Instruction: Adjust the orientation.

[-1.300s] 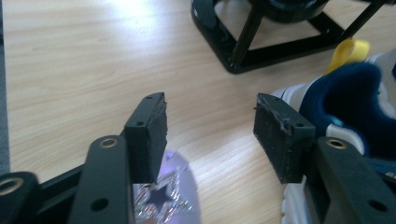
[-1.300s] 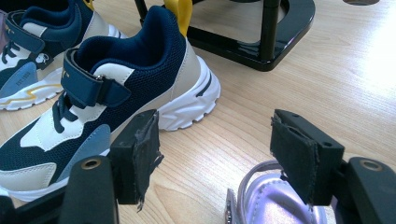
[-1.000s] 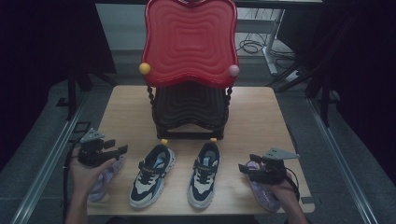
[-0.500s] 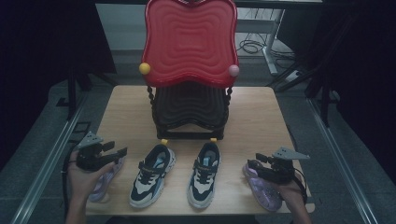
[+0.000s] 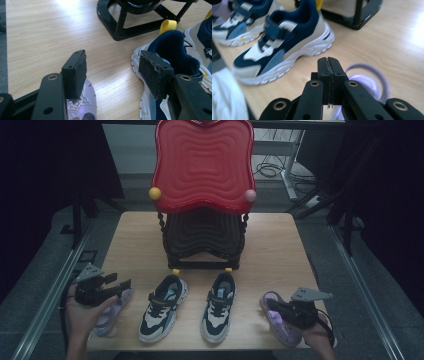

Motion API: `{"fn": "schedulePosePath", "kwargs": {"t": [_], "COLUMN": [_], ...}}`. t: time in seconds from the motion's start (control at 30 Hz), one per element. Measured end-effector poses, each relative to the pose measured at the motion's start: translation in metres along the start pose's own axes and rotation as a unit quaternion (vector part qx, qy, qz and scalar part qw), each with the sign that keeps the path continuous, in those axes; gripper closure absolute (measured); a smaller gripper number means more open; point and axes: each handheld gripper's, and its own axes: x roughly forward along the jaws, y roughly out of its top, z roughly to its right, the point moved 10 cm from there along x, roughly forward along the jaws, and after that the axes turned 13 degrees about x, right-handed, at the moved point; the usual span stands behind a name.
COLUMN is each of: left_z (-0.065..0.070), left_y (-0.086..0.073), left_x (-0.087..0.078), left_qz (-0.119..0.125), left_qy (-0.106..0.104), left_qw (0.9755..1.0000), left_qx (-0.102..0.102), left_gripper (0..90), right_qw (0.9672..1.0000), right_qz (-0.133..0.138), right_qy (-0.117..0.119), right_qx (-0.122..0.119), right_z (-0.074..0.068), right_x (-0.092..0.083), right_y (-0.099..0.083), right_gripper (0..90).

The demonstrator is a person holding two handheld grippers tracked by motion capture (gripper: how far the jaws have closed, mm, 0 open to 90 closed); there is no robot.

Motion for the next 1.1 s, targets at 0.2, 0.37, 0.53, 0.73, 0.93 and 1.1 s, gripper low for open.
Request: {"fn": "schedulePosePath", "kwargs": {"t": [0.2,0.37,0.53,0.73,0.93,1.1], "left_z": [0.0,-0.001,-0.001,0.0,0.001,0.001], "left_y": [-0.002,-0.003,-0.006,-0.005,-0.004,-0.004], "left_x": [0.001,0.001,0.003,0.002,0.003,0.003], "left_qz": [-0.004,-0.005,-0.01,-0.01,-0.005,-0.005], "left_qy": [-0.003,-0.003,-0.006,-0.008,-0.012,-0.012], "left_qw": [1.0,1.0,0.9999,0.9999,0.9999,0.9999], "left_qx": [-0.001,-0.003,-0.006,-0.004,-0.006,-0.007], "left_gripper": [39.8,39.7,39.8,39.8,40.0,40.1], "right_qw": [0.9994,0.9979,0.9964,0.9937,0.9922,0.9913], "right_qz": [-0.032,-0.063,-0.08,-0.105,-0.115,-0.121], "right_qy": [-0.001,-0.012,-0.024,-0.036,-0.046,-0.049], "right_qx": [-0.015,-0.014,-0.015,-0.013,-0.012,-0.011], "right_z": [-0.01,-0.006,-0.005,-0.001,0.003,0.004], "right_x": [0.008,0.014,0.015,0.009,0.005,0.003], "right_y": [-0.021,-0.036,-0.051,-0.069,-0.079,-0.079], "right_gripper": [88.9,88.9,88.9,88.9,88.9,89.0]}}
